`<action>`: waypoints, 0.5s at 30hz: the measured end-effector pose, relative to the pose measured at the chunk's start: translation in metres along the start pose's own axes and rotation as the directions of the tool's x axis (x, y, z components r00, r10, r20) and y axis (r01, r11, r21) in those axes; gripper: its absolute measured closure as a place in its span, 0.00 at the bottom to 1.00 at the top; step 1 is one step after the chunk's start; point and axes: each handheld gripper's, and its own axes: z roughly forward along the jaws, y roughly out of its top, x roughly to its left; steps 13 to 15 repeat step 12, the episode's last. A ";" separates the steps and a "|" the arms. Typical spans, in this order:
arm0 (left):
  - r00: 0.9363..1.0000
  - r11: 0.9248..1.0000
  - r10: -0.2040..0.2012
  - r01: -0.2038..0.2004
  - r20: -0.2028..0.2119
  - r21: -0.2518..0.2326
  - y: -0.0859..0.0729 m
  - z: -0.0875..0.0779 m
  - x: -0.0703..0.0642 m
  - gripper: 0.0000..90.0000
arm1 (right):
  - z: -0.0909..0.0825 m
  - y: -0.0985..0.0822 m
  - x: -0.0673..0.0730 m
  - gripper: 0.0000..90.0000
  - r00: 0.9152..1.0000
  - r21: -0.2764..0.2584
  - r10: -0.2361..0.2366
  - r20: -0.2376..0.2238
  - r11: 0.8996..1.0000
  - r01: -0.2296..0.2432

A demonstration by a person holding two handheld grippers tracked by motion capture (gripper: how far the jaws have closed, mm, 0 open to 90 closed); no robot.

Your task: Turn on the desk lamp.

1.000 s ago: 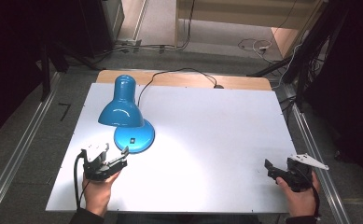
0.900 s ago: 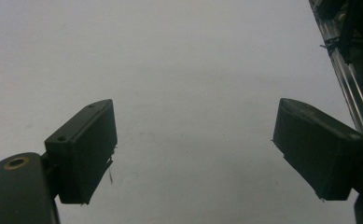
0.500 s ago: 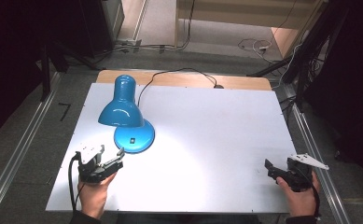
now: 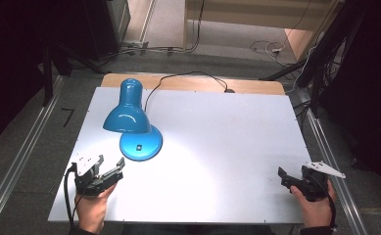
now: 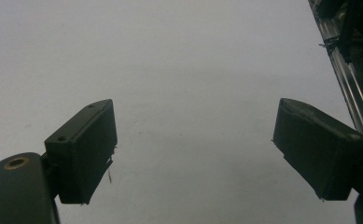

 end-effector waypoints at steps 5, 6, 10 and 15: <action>1.000 1.000 -0.014 0.014 -0.012 0.003 -0.002 -0.003 0.006 0.31 | 0.000 0.000 -0.001 0.13 1.000 0.002 -0.001 0.003 1.000 0.001; 1.000 1.000 -0.015 0.015 -0.011 0.002 -0.002 -0.004 0.007 0.31 | 0.000 -0.001 -0.002 0.13 1.000 0.000 0.000 0.003 1.000 0.000; 1.000 1.000 -0.023 0.023 -0.019 0.002 -0.005 -0.009 0.013 0.31 | -0.001 -0.002 -0.006 0.13 1.000 0.000 0.011 0.010 1.000 -0.011; 0.999 0.999 -0.032 0.032 -0.020 0.006 -0.005 -0.009 0.017 0.27 | 0.000 -0.002 -0.008 0.12 1.000 -0.001 0.007 0.005 1.000 -0.007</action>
